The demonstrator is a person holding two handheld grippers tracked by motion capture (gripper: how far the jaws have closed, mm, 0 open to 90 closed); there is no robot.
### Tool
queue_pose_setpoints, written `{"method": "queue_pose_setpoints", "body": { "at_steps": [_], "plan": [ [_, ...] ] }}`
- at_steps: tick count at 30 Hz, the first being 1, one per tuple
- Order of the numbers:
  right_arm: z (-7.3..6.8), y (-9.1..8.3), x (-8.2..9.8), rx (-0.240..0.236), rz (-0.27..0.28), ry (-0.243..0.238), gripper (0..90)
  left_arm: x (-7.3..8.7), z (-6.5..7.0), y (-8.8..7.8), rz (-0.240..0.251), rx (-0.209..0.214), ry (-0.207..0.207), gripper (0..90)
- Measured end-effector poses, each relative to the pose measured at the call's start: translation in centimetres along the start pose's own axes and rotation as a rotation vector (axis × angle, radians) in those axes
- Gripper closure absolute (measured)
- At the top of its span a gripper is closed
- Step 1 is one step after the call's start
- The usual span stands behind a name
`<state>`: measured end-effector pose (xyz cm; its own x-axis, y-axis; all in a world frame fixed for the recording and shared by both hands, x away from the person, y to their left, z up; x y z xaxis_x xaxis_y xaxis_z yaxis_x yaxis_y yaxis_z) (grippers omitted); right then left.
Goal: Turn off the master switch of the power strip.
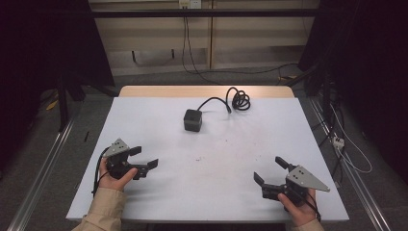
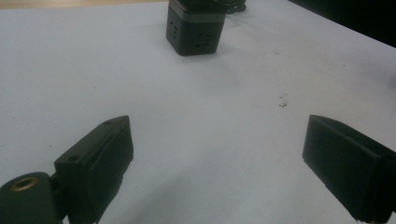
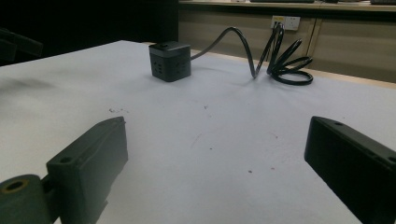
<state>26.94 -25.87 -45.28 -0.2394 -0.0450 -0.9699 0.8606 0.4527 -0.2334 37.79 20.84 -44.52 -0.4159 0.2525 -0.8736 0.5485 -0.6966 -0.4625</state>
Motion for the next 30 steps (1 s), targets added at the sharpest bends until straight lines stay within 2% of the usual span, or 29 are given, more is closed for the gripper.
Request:
{"method": "queue_pose_setpoints", "body": {
  "at_steps": [15,25,30],
  "plan": [
    [0.0,0.0,0.0,0.001,0.0,-0.001,5.4,0.9,0.2,-1.1,0.0,-0.01,0.013,8.4],
    [-0.1,0.0,0.0,-0.001,0.0,-0.002,5.5,1.4,0.4,-1.4,0.008,-0.012,0.005,8.4],
    [0.0,0.0,0.0,-0.001,-0.002,-0.005,5.4,1.6,0.2,-1.3,-0.002,-0.034,0.006,7.1]
  ]
}}
Point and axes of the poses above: each handheld gripper's, and its own axes: y roughly forward along the jaws, x roughly out of its underside, z roughly to its right, the point moved 2 cm from there along y, roughly forward along the jaws, and after that the axes turned 3 degrees about y, right-handed, at the moved point
